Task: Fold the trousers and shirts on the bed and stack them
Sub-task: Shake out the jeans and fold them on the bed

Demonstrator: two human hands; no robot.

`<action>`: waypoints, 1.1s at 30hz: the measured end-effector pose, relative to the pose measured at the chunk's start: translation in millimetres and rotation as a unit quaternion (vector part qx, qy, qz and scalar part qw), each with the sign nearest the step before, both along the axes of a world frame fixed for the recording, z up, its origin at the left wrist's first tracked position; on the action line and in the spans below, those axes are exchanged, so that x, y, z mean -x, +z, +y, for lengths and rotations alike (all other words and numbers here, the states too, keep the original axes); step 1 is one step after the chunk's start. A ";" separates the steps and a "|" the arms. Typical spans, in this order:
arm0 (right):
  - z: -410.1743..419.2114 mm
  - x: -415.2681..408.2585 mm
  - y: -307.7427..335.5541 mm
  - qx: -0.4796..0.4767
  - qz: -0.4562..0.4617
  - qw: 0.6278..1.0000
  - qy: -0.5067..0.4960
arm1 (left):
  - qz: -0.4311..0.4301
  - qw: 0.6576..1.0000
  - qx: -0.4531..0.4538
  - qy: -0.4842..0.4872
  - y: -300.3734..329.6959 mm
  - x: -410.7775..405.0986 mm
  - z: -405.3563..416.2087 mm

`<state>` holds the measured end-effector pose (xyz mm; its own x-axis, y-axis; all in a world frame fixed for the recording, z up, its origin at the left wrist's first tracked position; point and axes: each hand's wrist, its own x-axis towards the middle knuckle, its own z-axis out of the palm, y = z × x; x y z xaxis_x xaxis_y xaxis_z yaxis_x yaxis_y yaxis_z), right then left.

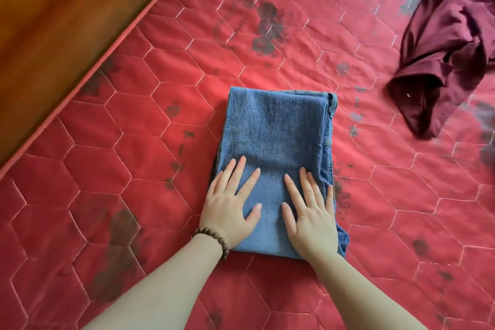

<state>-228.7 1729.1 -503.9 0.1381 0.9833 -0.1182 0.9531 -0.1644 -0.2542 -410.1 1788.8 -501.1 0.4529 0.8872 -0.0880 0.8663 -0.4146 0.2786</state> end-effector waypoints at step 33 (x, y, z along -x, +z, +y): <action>128.0 -46.3 -4.5 -0.004 -0.054 0.998 0.024 | 0.023 0.998 -0.050 0.012 -2.9 -39.5 125.6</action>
<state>-182.4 1857.2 -508.4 0.1014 0.9901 -0.0970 0.9817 -0.1154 -0.1517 -370.5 1914.4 -504.0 0.4293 0.9030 -0.0194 0.8871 -0.4175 0.1965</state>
